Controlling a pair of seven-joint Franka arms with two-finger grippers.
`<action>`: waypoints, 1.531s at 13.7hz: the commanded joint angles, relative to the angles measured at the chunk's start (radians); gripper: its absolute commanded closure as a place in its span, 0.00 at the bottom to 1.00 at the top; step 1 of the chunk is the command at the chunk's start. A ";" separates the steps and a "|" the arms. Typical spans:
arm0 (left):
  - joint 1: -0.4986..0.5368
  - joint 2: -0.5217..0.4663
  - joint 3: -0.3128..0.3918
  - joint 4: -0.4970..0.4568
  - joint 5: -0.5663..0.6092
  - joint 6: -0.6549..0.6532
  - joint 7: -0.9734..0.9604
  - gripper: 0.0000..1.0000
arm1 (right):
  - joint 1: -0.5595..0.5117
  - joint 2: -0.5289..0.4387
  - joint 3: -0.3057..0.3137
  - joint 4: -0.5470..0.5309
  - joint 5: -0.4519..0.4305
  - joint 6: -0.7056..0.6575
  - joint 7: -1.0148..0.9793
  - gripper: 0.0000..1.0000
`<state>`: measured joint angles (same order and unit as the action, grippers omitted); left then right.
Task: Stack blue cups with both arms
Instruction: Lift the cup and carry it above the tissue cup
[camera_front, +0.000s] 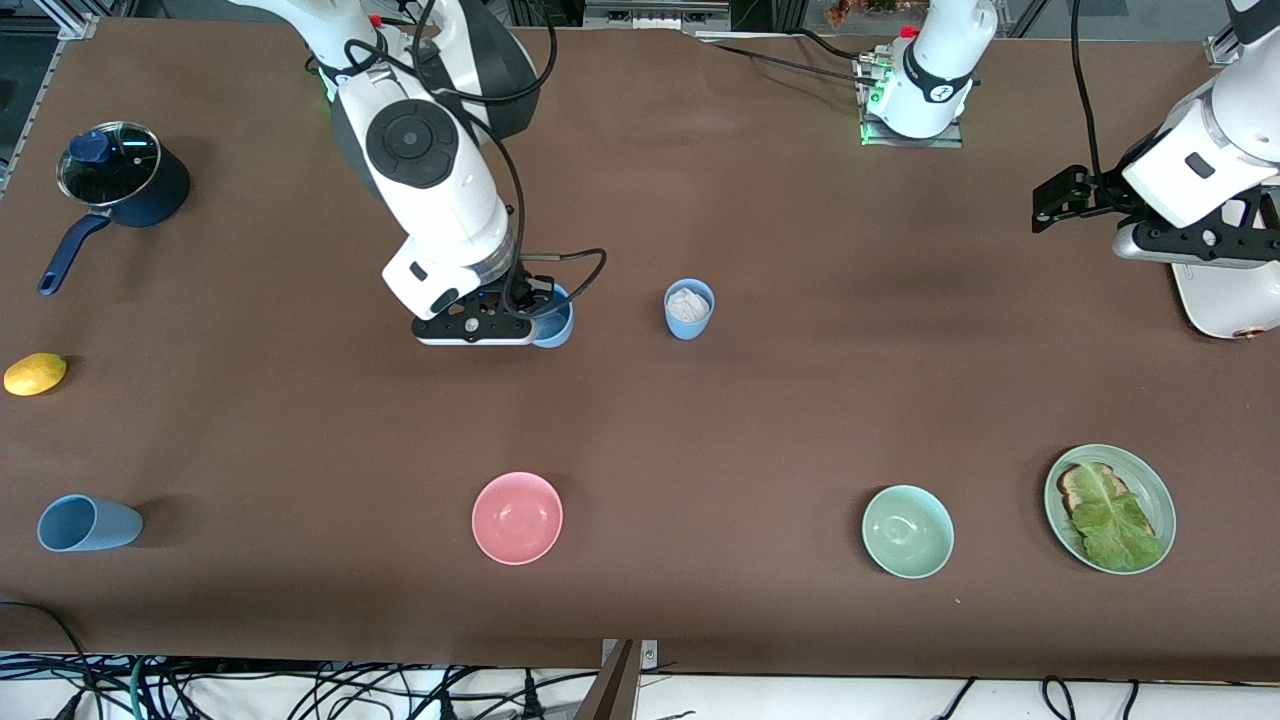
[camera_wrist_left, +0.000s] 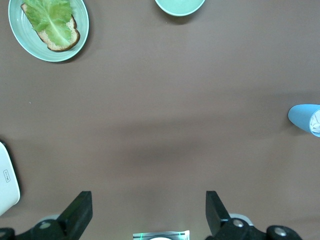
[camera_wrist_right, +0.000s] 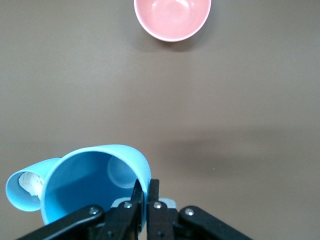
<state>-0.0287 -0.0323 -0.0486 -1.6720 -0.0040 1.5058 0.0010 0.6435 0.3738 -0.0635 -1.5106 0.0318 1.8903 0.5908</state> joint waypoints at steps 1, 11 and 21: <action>0.004 0.003 0.001 0.015 -0.011 -0.018 0.014 0.00 | 0.051 -0.018 -0.004 0.003 -0.013 -0.036 0.084 1.00; 0.004 0.003 0.003 0.015 -0.011 -0.018 0.014 0.00 | 0.215 0.004 -0.007 0.006 -0.013 -0.008 0.335 1.00; 0.004 0.003 0.003 0.015 -0.011 -0.019 0.014 0.00 | 0.280 0.138 -0.009 0.144 -0.040 0.026 0.472 1.00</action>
<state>-0.0286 -0.0323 -0.0486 -1.6720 -0.0040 1.5058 0.0010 0.8971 0.4744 -0.0621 -1.4286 0.0123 1.9263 1.0220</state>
